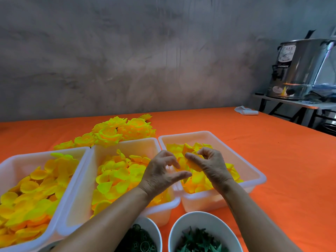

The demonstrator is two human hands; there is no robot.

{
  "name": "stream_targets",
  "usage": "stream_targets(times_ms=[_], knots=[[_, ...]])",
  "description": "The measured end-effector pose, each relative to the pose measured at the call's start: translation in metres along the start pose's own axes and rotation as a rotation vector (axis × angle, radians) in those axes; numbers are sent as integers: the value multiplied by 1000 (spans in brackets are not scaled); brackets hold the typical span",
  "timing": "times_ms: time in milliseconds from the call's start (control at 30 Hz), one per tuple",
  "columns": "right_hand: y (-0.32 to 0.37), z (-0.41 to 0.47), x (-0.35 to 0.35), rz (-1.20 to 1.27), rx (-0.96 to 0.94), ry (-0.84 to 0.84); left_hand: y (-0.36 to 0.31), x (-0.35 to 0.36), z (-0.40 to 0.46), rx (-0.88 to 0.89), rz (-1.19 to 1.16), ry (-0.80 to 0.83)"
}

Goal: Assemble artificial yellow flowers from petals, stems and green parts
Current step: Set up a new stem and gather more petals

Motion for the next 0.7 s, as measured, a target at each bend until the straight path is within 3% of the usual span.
stream_targets(times_ms=[167,700], knots=[[6,-1,6,-46,-45,141,0,2,1,-40,-35,36],[11,-2,4,95,49,253,9,-4,7,-132,-114,-6]])
Point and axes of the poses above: each hand's wrist, its own z-axis towards the middle knuckle, its own x-axis out of the palm, y = z × x, the point moved 2 cm from there along z, towards the middle knuckle, and after that the axes turned 15 degrees about -x, right-handed, at the moved point
